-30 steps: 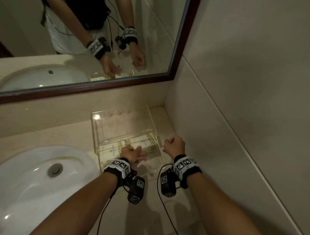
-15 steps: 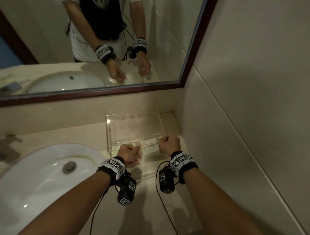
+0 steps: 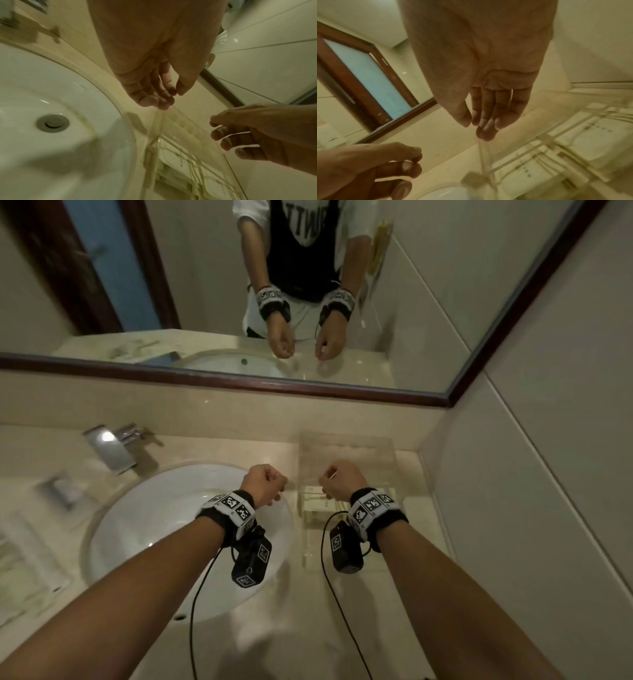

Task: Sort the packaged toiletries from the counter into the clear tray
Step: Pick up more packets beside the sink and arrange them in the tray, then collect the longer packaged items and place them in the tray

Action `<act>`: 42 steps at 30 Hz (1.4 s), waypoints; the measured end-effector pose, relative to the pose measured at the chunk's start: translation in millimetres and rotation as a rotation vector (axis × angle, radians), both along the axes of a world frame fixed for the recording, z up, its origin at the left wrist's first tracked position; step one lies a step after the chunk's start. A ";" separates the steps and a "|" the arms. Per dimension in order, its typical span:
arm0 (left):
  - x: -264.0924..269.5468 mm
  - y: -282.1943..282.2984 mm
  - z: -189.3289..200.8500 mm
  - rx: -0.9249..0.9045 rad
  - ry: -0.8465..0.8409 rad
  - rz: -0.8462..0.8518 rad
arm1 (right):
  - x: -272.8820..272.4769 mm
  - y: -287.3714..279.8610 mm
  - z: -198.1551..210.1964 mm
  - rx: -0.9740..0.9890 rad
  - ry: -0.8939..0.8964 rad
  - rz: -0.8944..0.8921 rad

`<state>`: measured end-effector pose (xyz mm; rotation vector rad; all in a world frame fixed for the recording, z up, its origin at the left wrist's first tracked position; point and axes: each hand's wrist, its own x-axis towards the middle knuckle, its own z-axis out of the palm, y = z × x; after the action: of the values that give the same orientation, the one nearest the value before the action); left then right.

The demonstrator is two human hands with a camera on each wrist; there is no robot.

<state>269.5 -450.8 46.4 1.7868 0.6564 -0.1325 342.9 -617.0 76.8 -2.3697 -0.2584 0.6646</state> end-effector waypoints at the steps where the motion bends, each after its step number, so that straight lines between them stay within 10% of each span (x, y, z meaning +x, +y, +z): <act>1: -9.2 11.3 1.6 0.011 -0.009 0.018 | -6.5 11.8 2.8 -0.006 -0.010 0.026; 23: -263.6 296.6 -12.5 0.003 0.083 0.573 | -169.9 330.7 -30.4 -0.146 0.026 0.551; 42: -356.3 385.6 -78.3 -0.052 0.269 0.739 | -264.4 464.7 -96.7 -0.269 0.003 0.847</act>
<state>-86.8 -65.2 -31.9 1.3859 1.4483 0.1160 78.5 -152.3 -19.9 -2.4579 -1.2792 1.1327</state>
